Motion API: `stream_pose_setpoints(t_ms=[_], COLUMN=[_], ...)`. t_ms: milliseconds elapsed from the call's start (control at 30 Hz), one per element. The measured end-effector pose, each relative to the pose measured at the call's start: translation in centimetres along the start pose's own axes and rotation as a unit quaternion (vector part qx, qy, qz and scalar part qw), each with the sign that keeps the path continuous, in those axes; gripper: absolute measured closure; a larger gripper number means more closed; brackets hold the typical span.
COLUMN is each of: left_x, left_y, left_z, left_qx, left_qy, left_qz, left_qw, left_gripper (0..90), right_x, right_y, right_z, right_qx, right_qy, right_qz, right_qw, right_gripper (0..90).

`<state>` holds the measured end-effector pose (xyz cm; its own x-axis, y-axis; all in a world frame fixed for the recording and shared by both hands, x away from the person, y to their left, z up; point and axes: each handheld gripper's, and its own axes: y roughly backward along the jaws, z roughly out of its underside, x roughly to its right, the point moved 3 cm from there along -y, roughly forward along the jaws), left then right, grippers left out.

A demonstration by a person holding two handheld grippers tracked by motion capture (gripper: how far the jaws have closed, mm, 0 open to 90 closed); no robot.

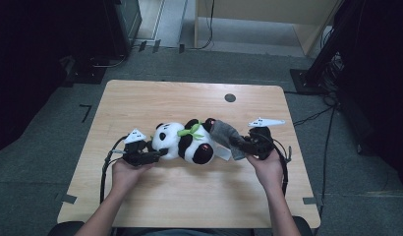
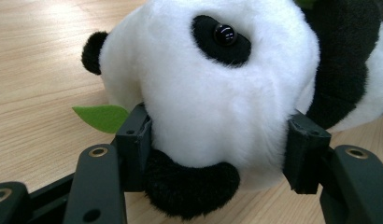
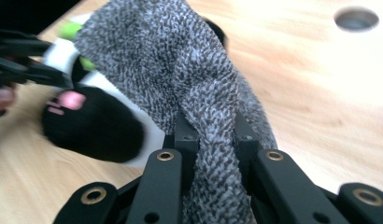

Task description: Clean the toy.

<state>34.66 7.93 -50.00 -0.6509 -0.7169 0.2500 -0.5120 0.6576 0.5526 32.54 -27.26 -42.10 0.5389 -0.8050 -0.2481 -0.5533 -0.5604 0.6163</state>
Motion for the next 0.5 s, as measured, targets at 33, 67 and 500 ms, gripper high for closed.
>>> stream_pose_setpoints(t_ms=[33, 67, 500], left_x=[0.0, 0.1, 0.3], left_y=[0.0, 0.0, 0.0], left_z=[0.0, 0.0, 0.0], left_qx=[0.0, -0.001, -0.003], left_qy=[-0.001, -0.002, -0.004], left_qz=[0.0, -0.001, -0.002], left_qw=[1.0, 1.0, 1.0], left_gripper=[38.5, 38.5, 38.4], right_x=[-0.6, -1.2, -10.7], right_y=[0.2, 0.4, -2.9], right_z=[-0.4, -0.8, -4.4], right_qx=[0.005, 0.01, -0.004], right_qy=[0.006, 0.015, 0.117], right_qz=[-0.007, -0.012, -0.075], right_qw=[0.9999, 0.9998, 0.9903], right_gripper=[79.0, 79.0, 79.0])
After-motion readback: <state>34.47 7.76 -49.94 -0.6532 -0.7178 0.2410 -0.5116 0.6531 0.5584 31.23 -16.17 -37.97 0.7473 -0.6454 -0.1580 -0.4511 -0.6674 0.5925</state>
